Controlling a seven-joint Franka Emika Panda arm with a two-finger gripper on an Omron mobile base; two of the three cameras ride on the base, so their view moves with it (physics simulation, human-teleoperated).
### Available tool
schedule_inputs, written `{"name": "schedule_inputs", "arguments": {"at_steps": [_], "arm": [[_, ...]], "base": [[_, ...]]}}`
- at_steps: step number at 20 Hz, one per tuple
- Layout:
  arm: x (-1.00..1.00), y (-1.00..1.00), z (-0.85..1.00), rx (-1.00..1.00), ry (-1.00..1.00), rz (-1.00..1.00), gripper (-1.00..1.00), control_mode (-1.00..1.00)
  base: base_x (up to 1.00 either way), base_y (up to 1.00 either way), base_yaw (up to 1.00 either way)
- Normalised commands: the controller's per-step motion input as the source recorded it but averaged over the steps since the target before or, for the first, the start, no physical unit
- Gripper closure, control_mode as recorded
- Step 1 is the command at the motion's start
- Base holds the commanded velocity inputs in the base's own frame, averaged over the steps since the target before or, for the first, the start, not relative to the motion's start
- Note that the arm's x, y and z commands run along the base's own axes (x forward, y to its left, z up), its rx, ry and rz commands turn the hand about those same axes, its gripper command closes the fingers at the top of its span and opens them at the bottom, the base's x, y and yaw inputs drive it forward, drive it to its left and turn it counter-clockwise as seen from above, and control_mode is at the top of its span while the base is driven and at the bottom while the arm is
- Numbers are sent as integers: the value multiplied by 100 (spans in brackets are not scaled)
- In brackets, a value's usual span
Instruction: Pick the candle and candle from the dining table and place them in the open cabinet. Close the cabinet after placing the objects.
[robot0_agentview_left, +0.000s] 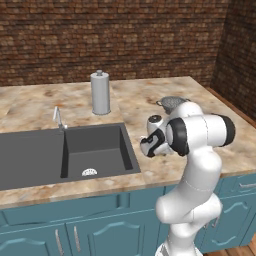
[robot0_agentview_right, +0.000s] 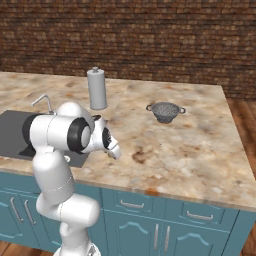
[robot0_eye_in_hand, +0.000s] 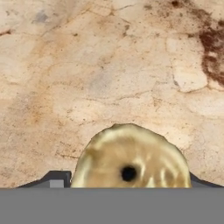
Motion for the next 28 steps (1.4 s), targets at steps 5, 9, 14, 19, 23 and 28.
{"name": "schedule_inputs", "arguments": {"at_steps": [5, 9, 14, 19, 23, 28], "arm": [[1, -17, -28, -3, 0, -3, 100, -100], [0, -42, -29, 0, 0, -2, 100, -100], [-18, -49, 10, 0, -2, -3, 100, -100], [-31, -31, 83, 7, -4, 0, 100, -100], [-71, -31, 81, 22, 0, 0, 100, -100], [-89, -18, 73, 18, 0, 0, 100, -100]], "base": [[0, 0, 0], [0, 0, 0], [0, 0, 0], [0, 0, 0], [0, 0, 0], [0, 0, 0]]}}
